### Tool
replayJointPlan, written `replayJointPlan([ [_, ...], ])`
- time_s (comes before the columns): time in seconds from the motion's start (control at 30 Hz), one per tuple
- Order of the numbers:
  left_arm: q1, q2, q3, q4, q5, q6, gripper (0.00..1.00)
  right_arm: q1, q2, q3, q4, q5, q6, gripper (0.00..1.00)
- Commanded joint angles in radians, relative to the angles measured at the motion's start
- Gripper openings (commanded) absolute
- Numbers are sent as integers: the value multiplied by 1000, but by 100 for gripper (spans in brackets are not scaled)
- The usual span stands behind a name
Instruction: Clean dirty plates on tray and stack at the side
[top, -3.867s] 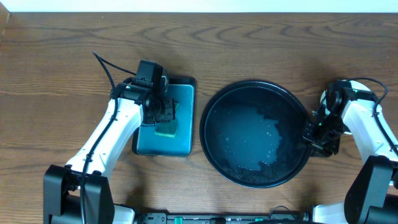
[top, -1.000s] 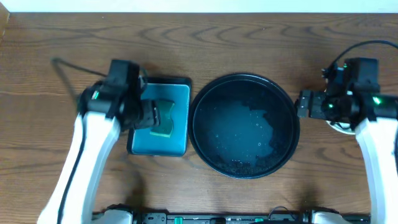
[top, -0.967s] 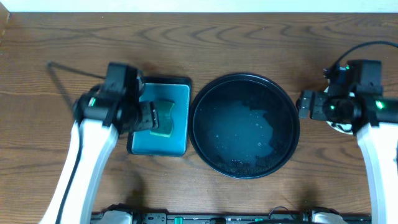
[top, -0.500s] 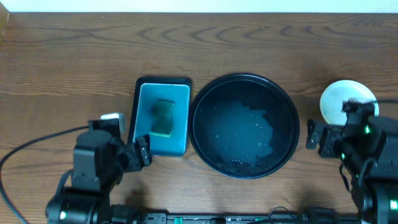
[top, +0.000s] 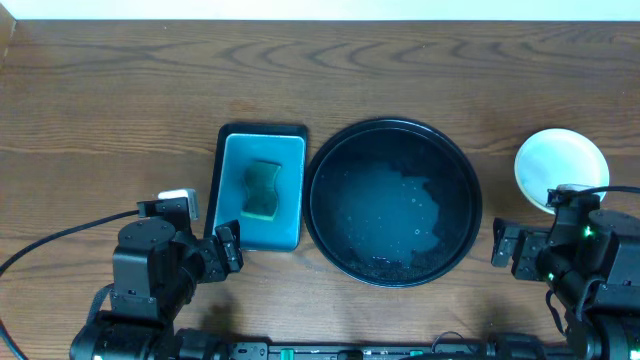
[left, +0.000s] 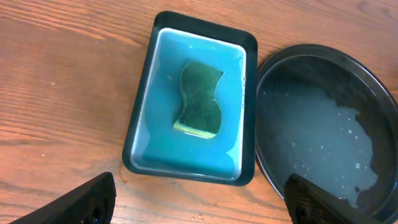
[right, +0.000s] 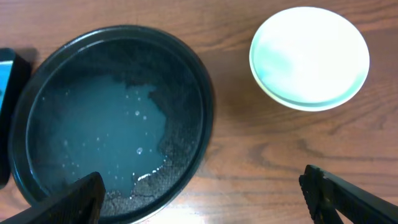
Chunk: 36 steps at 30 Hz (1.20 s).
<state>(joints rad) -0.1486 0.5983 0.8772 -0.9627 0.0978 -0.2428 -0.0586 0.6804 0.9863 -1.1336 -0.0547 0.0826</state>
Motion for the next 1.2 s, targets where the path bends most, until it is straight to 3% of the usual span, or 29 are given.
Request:
replayJointPlan([
  [0.0,2,-4,-9,-1,-9,-5,87,9,0,-5,-18,5,-10,99],
  [0.33,2,-4,-9,-1,-9,-5,88,11,-3,-7,-31,28,-47,99],
  [0.43,2,-4,-9,-1,-9,-5,88,15,-10,-16,37,25,-47,99],
  [0.67,2,-4,-9,-1,-9,-5,88,14,-153,-170,362,19,-84,99],
  [1.17,2,-4,-9,-1,-9,-5,88,54,-653,-823,1118,1,-77,99],
])
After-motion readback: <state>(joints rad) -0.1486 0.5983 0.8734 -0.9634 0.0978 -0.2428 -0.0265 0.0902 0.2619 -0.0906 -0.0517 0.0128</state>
